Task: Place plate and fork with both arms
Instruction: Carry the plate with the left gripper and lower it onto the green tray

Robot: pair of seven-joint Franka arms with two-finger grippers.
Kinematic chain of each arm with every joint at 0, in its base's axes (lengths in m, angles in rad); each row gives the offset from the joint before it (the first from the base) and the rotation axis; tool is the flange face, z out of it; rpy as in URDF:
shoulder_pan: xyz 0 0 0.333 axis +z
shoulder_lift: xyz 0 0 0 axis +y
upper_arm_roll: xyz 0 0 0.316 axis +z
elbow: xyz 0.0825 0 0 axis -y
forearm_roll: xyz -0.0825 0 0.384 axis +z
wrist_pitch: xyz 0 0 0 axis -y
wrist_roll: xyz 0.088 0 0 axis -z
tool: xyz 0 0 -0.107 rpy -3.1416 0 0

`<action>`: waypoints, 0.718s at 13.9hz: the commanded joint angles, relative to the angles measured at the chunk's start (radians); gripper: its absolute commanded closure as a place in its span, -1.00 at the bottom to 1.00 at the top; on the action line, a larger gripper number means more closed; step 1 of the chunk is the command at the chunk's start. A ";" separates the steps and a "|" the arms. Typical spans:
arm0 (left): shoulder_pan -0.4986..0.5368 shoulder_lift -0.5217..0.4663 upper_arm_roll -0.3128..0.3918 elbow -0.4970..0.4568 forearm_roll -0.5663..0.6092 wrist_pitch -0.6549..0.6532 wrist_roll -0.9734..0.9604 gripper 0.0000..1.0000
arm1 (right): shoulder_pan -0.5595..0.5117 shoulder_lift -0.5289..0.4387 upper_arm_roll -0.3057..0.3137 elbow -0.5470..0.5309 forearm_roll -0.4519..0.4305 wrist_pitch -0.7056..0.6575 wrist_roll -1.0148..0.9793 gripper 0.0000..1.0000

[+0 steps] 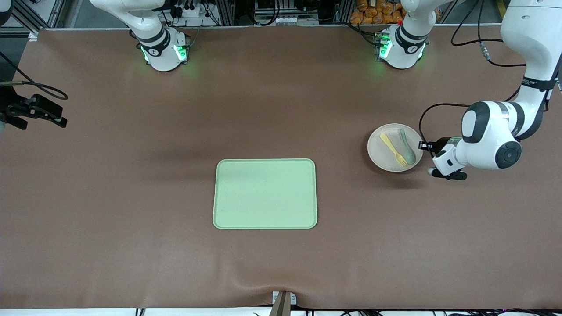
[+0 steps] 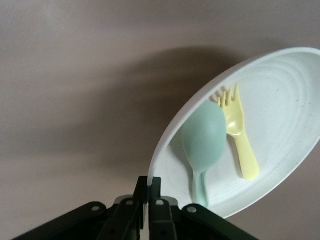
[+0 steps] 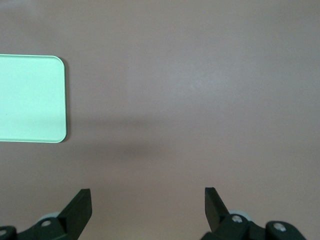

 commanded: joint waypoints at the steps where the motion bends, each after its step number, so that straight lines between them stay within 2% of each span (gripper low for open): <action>1: -0.035 0.045 -0.008 0.105 -0.057 -0.060 0.006 1.00 | -0.003 -0.023 -0.002 -0.019 0.000 -0.001 -0.012 -1.00; 6: -0.178 0.123 -0.014 0.234 -0.074 -0.071 0.022 1.00 | -0.003 -0.023 -0.002 -0.019 0.000 0.003 -0.012 -1.00; 10: -0.317 0.237 -0.013 0.418 -0.106 -0.077 0.000 1.00 | -0.004 -0.021 -0.002 -0.019 0.000 0.005 -0.010 -1.00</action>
